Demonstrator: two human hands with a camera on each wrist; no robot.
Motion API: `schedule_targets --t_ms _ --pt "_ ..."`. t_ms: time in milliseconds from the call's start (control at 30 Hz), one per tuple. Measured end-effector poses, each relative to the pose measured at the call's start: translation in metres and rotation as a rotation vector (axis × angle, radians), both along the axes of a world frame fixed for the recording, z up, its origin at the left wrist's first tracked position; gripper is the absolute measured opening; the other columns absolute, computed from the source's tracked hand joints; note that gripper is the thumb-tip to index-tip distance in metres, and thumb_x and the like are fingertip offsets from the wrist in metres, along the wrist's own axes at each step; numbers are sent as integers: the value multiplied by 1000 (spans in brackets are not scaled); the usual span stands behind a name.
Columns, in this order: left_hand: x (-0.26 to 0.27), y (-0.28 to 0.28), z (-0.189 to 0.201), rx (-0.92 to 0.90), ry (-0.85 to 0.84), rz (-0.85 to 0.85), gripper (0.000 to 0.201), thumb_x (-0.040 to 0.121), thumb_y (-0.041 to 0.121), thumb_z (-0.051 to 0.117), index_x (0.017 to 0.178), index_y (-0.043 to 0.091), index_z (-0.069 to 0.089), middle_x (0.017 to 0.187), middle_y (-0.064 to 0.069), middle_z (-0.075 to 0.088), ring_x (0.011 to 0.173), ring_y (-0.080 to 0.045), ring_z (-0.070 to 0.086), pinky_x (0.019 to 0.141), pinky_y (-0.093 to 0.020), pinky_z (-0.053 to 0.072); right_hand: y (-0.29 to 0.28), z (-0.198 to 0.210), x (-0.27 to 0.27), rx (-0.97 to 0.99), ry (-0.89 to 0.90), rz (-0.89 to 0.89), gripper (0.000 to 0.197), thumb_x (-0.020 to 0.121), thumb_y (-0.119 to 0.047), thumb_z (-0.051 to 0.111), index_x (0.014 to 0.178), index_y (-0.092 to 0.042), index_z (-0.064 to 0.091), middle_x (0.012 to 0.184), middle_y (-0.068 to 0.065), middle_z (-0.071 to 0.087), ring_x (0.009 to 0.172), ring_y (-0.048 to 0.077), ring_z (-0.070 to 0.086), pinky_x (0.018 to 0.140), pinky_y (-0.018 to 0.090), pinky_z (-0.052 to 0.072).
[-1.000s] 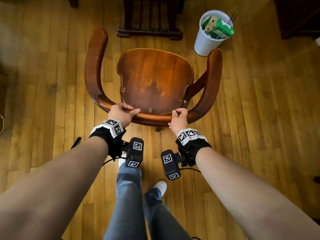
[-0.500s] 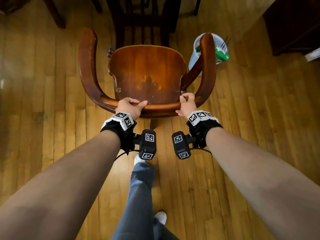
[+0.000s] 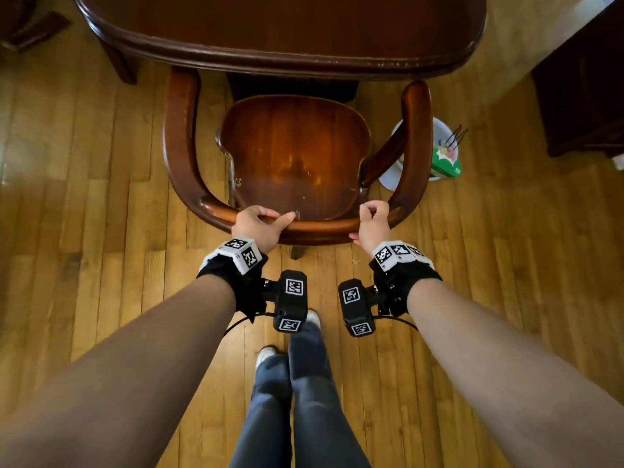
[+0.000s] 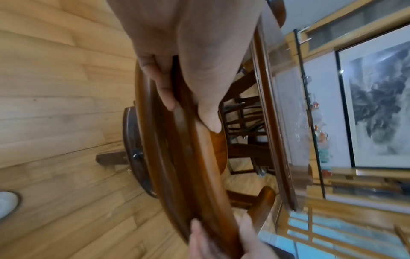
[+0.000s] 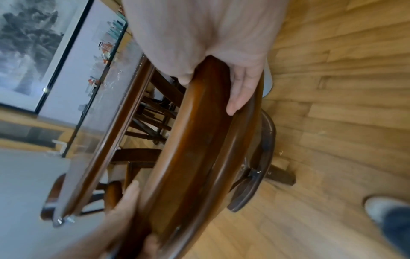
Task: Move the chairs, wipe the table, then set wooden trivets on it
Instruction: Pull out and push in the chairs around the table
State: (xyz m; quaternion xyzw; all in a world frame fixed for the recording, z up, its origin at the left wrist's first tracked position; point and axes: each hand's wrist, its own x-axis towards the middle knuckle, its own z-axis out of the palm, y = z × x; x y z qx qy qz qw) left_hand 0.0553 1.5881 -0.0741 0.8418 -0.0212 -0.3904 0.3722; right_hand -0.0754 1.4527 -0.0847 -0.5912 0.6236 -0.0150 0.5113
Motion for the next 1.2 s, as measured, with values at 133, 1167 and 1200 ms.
schedule_targets --t_ms 133,1167,1200 --pt "-16 -6 -4 15 4 40 32 74 48 74 89 22 64 84 1 62 77 -15 58 67 -22 41 -11 3 -10 8 -8 32 29 102 -32 32 128 -22 37 87 -2 51 84 32 67 87 47 54" --pt "270 292 62 172 -68 133 18 91 32 60 102 19 63 80 -11 62 60 -20 52 53 -25 37 226 71 342 416 4 706 20 97 -10 45 112 -7 57 71 8 57 61 18 52 58 24 41" --pt "285 299 63 173 -73 127 18 91 32 60 102 18 63 82 -12 63 60 -20 52 54 -25 38 236 72 357 441 6 703 16 98 -11 44 109 -9 56 72 8 56 61 18 52 58 24 40"
